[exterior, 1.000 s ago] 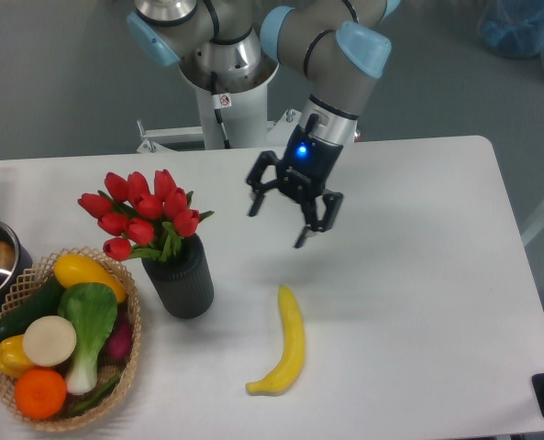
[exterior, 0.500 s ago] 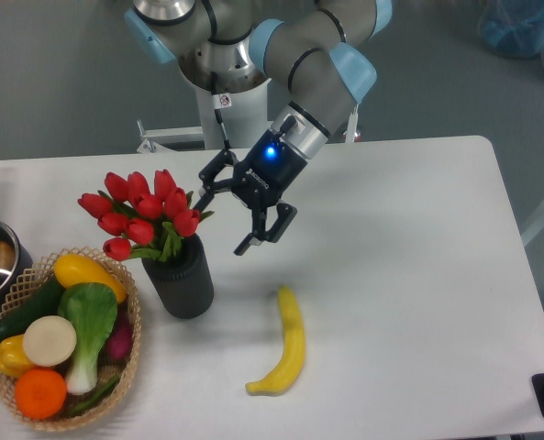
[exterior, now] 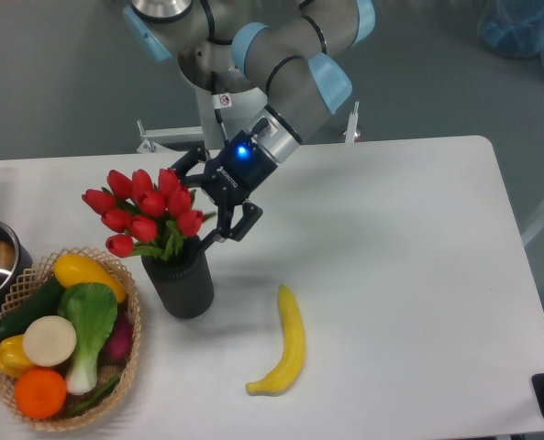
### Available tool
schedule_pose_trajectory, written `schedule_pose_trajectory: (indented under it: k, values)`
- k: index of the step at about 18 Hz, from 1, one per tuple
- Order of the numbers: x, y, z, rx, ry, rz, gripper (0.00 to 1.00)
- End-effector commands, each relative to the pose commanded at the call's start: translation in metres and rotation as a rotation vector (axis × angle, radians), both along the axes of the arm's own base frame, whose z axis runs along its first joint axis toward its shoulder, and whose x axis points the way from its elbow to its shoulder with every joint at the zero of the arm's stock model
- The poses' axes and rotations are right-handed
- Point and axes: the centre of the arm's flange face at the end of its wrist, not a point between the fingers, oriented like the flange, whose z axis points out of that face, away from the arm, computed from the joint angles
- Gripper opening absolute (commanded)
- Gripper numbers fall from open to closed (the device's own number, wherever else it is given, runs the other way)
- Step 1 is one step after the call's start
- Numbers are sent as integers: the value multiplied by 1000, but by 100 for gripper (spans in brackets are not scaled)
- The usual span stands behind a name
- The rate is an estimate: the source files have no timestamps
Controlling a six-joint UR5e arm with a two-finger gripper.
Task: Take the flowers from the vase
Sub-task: 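Lower the gripper around the tulip stems and close on them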
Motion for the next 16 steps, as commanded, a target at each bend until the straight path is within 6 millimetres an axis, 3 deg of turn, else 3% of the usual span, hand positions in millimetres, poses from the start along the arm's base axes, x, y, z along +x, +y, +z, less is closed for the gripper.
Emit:
schedule_pose_trajectory:
  k: [4,6,9,11,13,16]
  values:
    - [17,9,-2,-1,-7,-36,99]
    - [19,10,-2,-2,-11,-41,78]
    - [19,11,-1,-1,-10,-41,36]
    - [16,12,0,2,-5,-42,13]
    - [13,14,3,7,3,-41,0]
    - [9,12,7,10,7,-30,0]
